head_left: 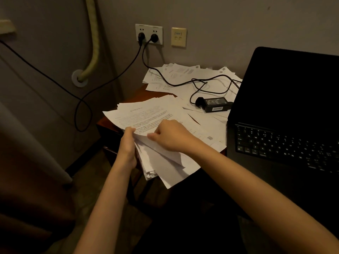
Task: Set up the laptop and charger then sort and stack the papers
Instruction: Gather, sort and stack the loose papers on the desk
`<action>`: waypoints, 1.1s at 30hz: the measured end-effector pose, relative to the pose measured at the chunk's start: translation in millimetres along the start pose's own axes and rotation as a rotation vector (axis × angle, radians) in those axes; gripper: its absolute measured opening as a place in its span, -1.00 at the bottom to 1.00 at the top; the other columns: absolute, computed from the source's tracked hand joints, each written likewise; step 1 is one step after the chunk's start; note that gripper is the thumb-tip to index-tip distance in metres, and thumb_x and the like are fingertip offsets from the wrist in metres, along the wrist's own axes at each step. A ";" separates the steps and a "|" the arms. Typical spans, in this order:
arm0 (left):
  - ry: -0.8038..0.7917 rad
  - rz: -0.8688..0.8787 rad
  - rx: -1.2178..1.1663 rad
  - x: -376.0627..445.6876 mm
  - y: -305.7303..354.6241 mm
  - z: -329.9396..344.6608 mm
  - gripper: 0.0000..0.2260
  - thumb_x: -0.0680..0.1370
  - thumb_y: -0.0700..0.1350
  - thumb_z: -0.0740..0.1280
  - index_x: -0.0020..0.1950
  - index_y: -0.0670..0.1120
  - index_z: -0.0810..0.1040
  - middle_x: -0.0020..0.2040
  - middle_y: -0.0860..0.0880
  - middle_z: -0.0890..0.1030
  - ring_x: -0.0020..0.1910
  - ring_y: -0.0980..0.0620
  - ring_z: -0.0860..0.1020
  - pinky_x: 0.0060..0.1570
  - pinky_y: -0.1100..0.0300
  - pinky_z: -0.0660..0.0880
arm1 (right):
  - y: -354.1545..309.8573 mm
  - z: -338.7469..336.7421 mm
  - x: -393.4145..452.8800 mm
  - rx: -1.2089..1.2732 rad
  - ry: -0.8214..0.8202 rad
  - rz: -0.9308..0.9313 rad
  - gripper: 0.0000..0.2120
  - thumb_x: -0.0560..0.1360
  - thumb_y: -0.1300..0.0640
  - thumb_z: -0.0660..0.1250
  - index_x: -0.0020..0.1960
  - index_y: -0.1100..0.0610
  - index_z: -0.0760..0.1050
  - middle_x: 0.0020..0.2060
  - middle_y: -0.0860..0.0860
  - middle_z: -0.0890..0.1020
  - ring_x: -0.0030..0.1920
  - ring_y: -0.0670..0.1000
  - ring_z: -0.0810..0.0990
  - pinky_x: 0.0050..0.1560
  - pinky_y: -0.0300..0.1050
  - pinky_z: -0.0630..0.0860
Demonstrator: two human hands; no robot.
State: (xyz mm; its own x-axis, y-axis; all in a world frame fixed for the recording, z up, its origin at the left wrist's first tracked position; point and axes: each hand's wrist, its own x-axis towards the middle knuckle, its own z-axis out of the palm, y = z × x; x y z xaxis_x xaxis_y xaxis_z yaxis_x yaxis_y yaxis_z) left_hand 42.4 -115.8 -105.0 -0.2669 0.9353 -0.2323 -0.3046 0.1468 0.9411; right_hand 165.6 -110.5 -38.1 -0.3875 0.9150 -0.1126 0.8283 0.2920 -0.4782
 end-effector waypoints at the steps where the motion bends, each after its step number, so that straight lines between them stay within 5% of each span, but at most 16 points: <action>1: 0.002 -0.008 0.011 1.1 0.6 -0.2 -0.76 0.58 -0.15 0.06 0.04 0.01 0.51 0.09 -0.11 0.62 0.08 -0.12 0.56 0.18 -0.09 0.46 | 1.1 -1.6 -1.6 0.137 -0.052 0.030 -0.63 0.59 -0.06 0.19 -0.22 0.16 0.55 -0.34 0.05 0.62 -0.31 0.03 0.61 -0.30 -0.12 0.55; 4: 0.038 -0.030 0.070 2.2 1.1 -1.9 -0.79 0.58 -0.29 0.11 0.06 -0.11 0.50 0.11 -0.08 0.59 0.03 -0.08 0.56 0.09 -0.02 0.50 | 15.2 -10.8 1.1 0.390 -0.008 0.109 -0.67 0.60 -0.03 0.19 0.07 0.19 0.58 -0.15 0.09 0.68 -0.16 0.05 0.67 -0.17 -0.07 0.64; 8: 0.052 0.042 0.070 3.0 1.3 -8.4 -0.73 0.58 -0.33 0.20 0.24 -0.09 0.45 0.18 -0.03 0.55 0.12 -0.06 0.56 0.05 0.03 0.52 | 67.3 -29.6 24.9 0.124 0.428 0.223 -0.77 0.55 0.15 0.28 0.19 0.12 0.54 0.04 0.05 0.63 -0.01 0.03 0.61 0.01 -0.02 0.56; 11: 0.099 0.064 0.038 2.1 4.0 -16.7 -0.75 0.58 -0.33 0.21 0.22 -0.11 0.45 0.16 -0.04 0.56 0.07 -0.04 0.57 -0.07 0.10 0.53 | 104.0 -29.3 36.8 -0.110 0.310 0.409 -0.69 0.56 0.04 0.26 0.22 0.18 0.46 0.09 0.12 0.57 0.05 0.12 0.56 -0.09 -0.06 0.49; 15: 0.138 0.095 0.045 1.7 2.9 -22.0 -0.71 0.59 -0.33 0.19 0.28 -0.13 0.43 0.13 -0.01 0.54 0.06 -0.03 0.55 -0.14 0.18 0.49 | 123.9 -17.8 44.7 -0.397 0.261 0.467 -0.55 0.56 -0.13 0.21 0.27 0.19 0.38 0.16 0.18 0.47 0.14 0.17 0.49 0.02 0.03 0.47; 22: 0.137 0.062 -0.009 -3.1 -8.2 -16.5 -0.74 0.59 -0.31 0.19 0.21 -0.04 0.42 0.16 0.00 0.56 0.09 -0.04 0.57 -0.05 0.08 0.53 | 123.1 -18.9 46.3 -0.540 0.218 0.456 -0.72 0.54 0.24 0.25 0.24 0.19 0.38 0.09 0.12 0.54 0.06 0.14 0.56 -0.19 -0.03 0.44; 26: 0.133 0.081 0.007 -3.2 -6.3 -13.8 -0.74 0.59 -0.32 0.19 0.19 -0.03 0.43 0.14 0.01 0.56 0.06 -0.02 0.57 -0.14 0.15 0.52 | 116.6 -19.9 46.8 -0.530 0.162 0.464 -0.65 0.49 0.31 0.29 0.27 0.22 0.36 0.13 0.14 0.53 0.13 0.18 0.54 -0.01 0.03 0.51; 30: 0.133 0.079 0.020 -1.8 -6.7 -14.0 -0.74 0.58 -0.32 0.19 0.19 -0.03 0.43 0.12 0.00 0.56 0.11 -0.06 0.57 -0.05 0.08 0.54 | 105.8 -18.6 47.1 -0.592 0.128 0.521 -0.68 0.47 0.37 0.28 0.22 0.24 0.43 -0.06 0.13 0.50 0.01 0.16 0.56 -0.22 -0.04 0.44; 33: 0.127 0.091 0.021 -1.9 -6.6 -13.4 -0.74 0.59 -0.33 0.18 0.19 -0.03 0.43 0.12 0.01 0.56 0.12 -0.07 0.56 0.01 0.05 0.52 | 100.0 -21.8 43.3 -0.708 0.083 0.473 -0.68 0.47 0.37 0.30 0.21 0.24 0.46 -0.04 0.14 0.53 -0.04 0.15 0.58 -0.13 -0.03 0.56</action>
State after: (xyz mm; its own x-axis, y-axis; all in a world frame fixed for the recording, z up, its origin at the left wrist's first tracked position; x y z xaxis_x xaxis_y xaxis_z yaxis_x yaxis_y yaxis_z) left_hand 32.7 -122.9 -114.0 -0.4062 0.8970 -0.1740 -0.2556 0.0713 0.9642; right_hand 240.5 -35.6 -71.8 0.0711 0.9938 -0.0858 0.9636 -0.0462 0.2632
